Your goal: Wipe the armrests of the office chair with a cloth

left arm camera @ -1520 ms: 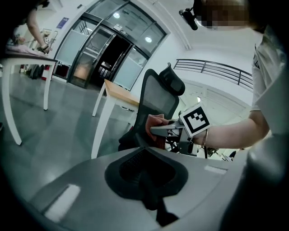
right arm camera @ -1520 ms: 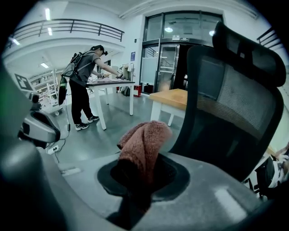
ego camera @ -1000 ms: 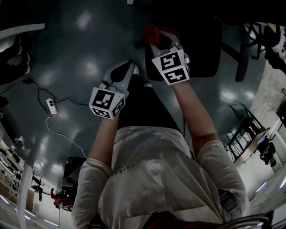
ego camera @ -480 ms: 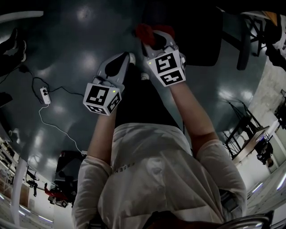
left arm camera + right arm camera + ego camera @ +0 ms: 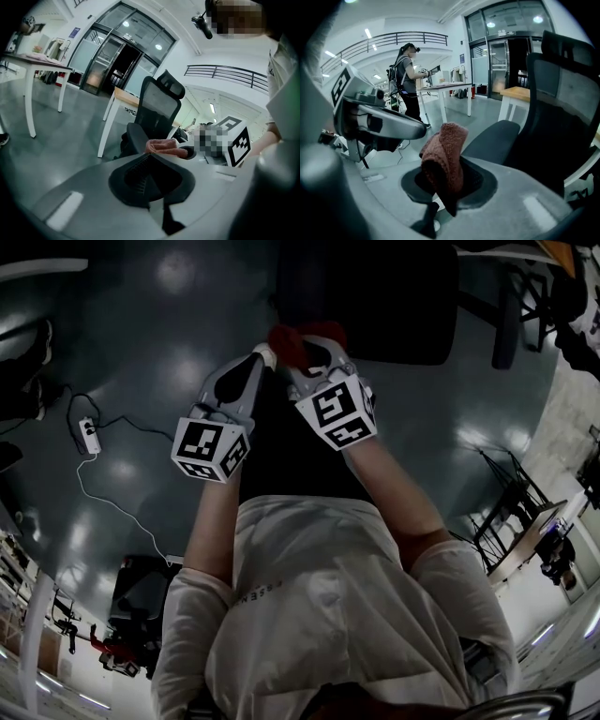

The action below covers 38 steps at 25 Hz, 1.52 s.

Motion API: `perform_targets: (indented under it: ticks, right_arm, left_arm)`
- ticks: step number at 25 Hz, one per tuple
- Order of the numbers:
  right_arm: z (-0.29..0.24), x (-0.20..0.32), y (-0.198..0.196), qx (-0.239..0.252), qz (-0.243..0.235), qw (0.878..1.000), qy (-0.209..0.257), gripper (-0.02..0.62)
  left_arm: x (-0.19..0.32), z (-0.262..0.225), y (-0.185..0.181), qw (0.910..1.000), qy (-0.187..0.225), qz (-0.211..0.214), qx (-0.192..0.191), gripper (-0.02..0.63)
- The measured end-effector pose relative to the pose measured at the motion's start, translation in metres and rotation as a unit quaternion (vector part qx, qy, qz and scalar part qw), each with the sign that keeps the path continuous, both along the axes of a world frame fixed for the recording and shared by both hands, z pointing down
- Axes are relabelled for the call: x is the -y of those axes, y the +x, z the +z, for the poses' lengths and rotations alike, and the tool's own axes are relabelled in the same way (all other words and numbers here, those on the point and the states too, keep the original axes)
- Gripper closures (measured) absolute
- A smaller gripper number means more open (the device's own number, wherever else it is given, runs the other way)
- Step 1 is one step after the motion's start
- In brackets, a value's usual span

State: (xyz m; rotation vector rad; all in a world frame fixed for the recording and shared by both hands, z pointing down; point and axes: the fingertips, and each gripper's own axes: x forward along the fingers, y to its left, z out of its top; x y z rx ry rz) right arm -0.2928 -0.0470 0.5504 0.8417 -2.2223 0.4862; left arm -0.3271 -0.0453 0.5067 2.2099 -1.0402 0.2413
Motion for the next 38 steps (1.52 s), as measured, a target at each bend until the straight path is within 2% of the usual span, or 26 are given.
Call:
perform_targets:
  ticks: [3, 6, 11, 15, 21, 26, 32, 38]
  right_arm:
    - [-0.009, -0.004, 0.012, 0.016, 0.013, 1.000, -0.010, 0.540]
    - [-0.025, 0.018, 0.039, 0.018, 0.057, 0.998, 0.012, 0.540]
    - [-0.027, 0.080, 0.101, -0.018, 0.121, 0.991, 0.045, 0.540]
    - [-0.007, 0.130, 0.122, -0.042, 0.138, 0.988, 0.055, 0.540]
    - [0.023, 0.187, 0.117, -0.047, 0.118, 0.991, 0.048, 0.540]
    - [0.049, 0.211, 0.111, -0.062, 0.078, 0.994, 0.042, 0.540]
    - [0.061, 0.203, 0.099, -0.048, 0.007, 0.999, 0.020, 0.541]
    - [0.061, 0.178, 0.094, -0.049, -0.008, 0.999, 0.022, 0.541]
  left_arm:
    - [0.004, -0.004, 0.006, 1.0000, 0.003, 0.001, -0.002, 0.589]
    - [0.017, -0.009, 0.007, 1.0000, 0.006, 0.006, -0.002, 0.589]
    - [0.051, -0.010, 0.014, 0.9997, 0.014, 0.017, -0.002, 0.589]
    - [0.075, -0.001, 0.018, 0.9991, 0.013, 0.040, 0.006, 0.589]
    - [0.109, 0.012, 0.029, 0.9979, 0.002, 0.065, 0.003, 0.589]
    - [0.124, 0.018, 0.033, 0.9960, -0.001, 0.089, 0.007, 0.589]
    - [0.124, 0.028, 0.037, 0.9947, -0.009, 0.102, 0.012, 0.589]
    - [0.105, 0.033, 0.041, 0.9949, -0.018, 0.099, 0.008, 0.589]
